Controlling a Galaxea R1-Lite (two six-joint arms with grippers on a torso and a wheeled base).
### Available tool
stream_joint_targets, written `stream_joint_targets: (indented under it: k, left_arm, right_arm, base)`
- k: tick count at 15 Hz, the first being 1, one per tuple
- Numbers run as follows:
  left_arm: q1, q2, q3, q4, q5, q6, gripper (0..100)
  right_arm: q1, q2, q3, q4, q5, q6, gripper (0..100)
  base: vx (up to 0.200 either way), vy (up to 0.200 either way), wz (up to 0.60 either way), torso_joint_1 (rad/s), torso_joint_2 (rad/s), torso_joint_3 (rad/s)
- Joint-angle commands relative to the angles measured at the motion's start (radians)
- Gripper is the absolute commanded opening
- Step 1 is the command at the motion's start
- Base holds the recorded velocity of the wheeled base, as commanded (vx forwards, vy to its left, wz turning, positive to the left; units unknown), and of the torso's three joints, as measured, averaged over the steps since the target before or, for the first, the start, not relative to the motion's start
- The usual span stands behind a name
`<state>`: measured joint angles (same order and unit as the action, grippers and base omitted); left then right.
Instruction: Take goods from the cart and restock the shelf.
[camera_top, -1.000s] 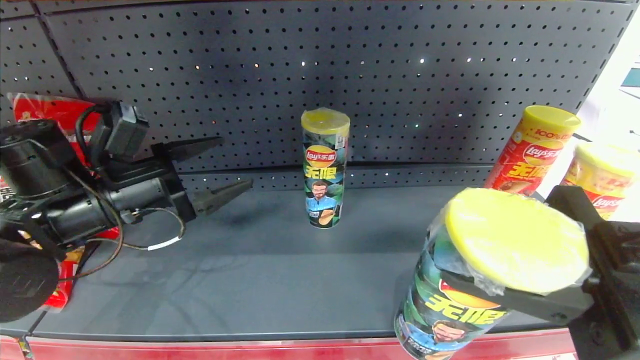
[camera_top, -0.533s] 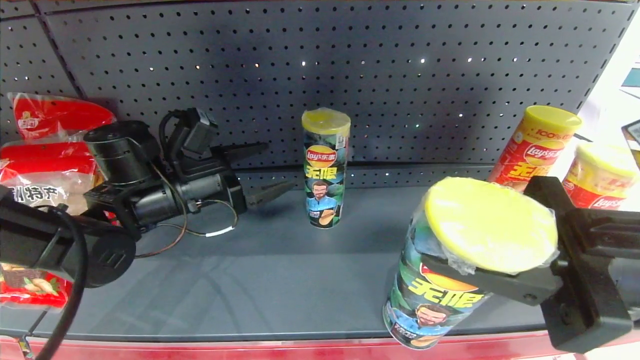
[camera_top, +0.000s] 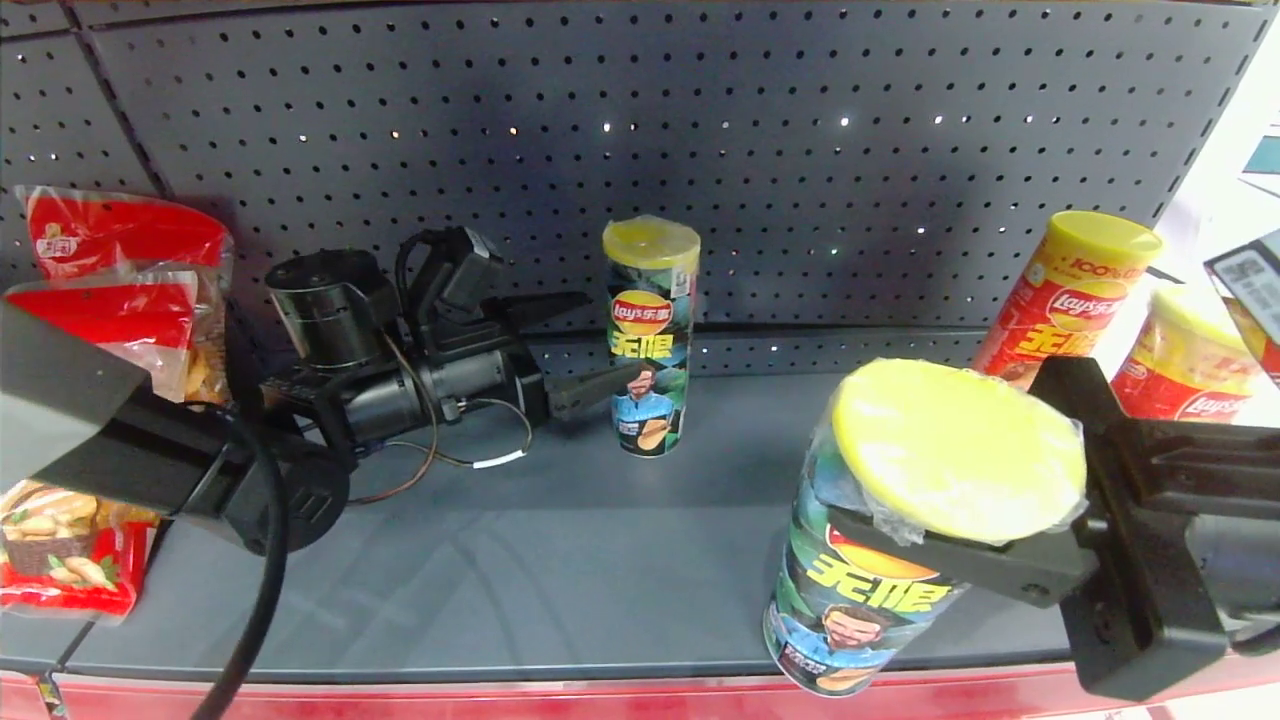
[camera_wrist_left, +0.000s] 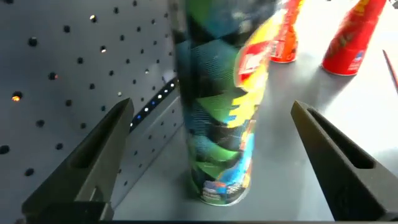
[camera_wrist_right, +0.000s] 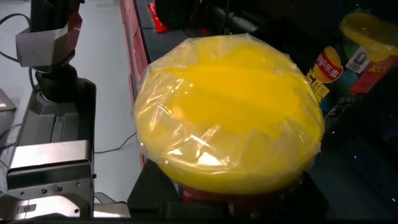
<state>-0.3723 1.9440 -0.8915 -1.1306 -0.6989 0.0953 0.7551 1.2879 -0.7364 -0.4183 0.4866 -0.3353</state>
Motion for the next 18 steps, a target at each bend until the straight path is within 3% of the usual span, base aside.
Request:
stream_joint_targets:
  k: [1,6,11,12,16,18]
  left_arm:
    - [-0.002,0.035,-0.034,0.0,-0.001,0.0,100]
    - [-0.069,0.093,-0.092,-0.003,0.016,-0.023,100]
    - [-0.08,0.162,-0.145,-0.023,0.022,-0.029,100]
    - [-0.082,0.165,-0.144,-0.029,0.029,-0.029,0]
    - [-0.099,0.158,-0.141,-0.054,0.032,-0.037,0]
    - [-0.102,0.084,-0.089,-0.055,0.03,-0.037,0]
  right_arm:
    - [0.001,-0.001,-0.001,0.0,0.0,-0.001,0]
    - [0.004,-0.002,0.002,0.0,-0.011,-0.001,0]
    - [0.003,-0.005,0.008,0.0,-0.013,0.001,0]
    - [0.003,-0.007,0.009,0.0,-0.014,-0.001,0]
    - [0.003,-0.002,0.003,0.0,-0.016,0.001,0]
    - [0.0,0.002,-0.006,0.0,-0.016,0.004,0]
  base:
    - [0.0,0.0,0.0,0.0,0.0,0.0]
    - [0.0,0.0,0.0,0.0,0.0,0.0]
    - [0.0,0.0,0.0,0.0,0.0,0.0]
    - [0.0,0.0,0.0,0.0,0.0,0.0]
    - [0.0,0.0,0.0,0.0,0.0,0.0]
    - [0.0,0.0,0.0,0.0,0.0,0.0]
